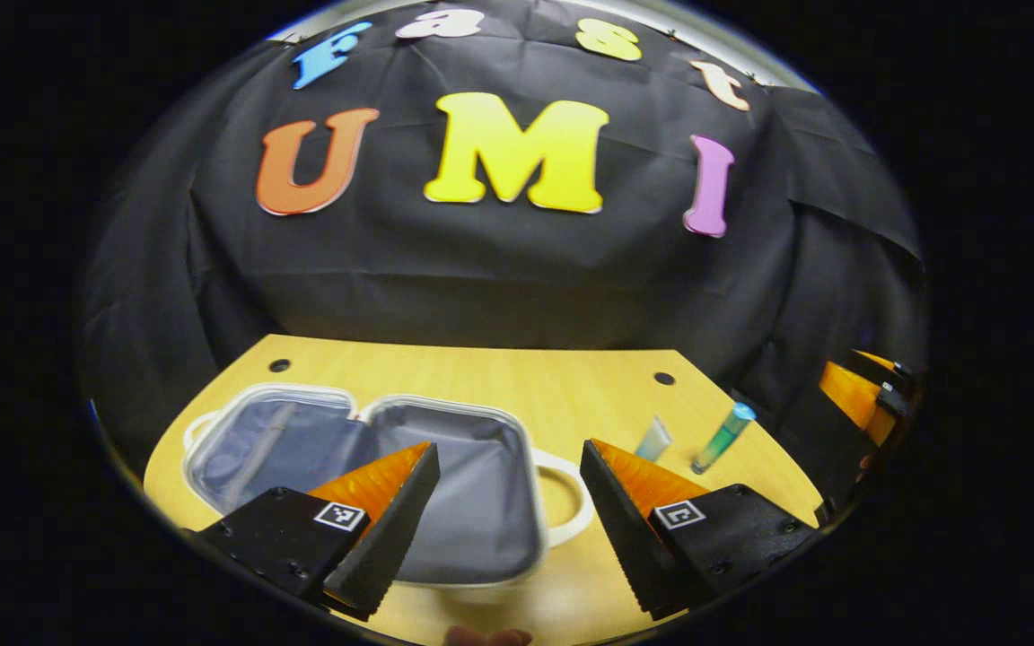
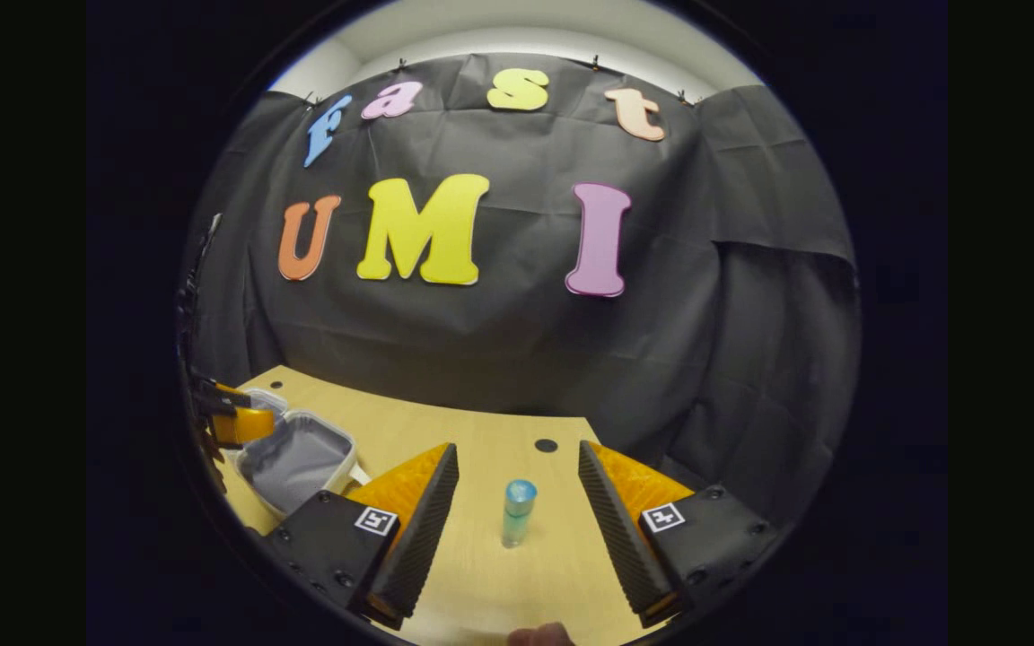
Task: First open the suitcase, pack the skin care products into it, and then close the suitcase.
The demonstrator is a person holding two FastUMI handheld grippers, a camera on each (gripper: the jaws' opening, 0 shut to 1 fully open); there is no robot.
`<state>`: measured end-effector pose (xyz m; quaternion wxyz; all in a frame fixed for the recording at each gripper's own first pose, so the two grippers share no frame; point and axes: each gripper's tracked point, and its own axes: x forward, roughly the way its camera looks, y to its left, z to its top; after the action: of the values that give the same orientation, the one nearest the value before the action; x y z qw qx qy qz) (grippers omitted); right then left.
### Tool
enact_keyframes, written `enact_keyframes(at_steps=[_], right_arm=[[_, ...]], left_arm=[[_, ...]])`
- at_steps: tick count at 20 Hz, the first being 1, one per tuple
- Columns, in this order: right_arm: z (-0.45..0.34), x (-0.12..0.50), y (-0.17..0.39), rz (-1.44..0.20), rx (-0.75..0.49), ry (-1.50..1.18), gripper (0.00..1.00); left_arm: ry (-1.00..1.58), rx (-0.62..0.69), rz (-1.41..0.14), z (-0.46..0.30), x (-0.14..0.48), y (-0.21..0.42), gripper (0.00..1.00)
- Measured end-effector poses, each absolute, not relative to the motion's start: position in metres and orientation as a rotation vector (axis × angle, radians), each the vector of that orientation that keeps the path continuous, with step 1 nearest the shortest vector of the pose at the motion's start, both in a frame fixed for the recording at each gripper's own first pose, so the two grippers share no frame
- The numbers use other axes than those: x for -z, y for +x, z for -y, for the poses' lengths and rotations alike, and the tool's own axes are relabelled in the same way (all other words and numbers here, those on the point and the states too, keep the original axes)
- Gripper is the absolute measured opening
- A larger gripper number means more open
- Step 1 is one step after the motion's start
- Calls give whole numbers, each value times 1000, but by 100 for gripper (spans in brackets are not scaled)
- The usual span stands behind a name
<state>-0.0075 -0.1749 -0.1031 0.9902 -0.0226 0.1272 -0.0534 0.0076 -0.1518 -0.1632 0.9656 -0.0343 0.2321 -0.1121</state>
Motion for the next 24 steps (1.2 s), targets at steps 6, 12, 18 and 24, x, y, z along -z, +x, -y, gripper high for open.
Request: enact_keyframes(at_steps=[6,12,18,24], right_arm=[[217,125,-20,-320,123,-59,80],[253,155,-32,-397,138,-84,80],[260,199,-20,-482,118,-40,80],[251,231,6,-530,52,-26,80]], left_arm=[[-27,373,-485,256,192,6,100],[-32,417,-563,315,258,24,100],[-61,337,-658,320,312,56,100],[-50,341,-683,327,332,76,84]])
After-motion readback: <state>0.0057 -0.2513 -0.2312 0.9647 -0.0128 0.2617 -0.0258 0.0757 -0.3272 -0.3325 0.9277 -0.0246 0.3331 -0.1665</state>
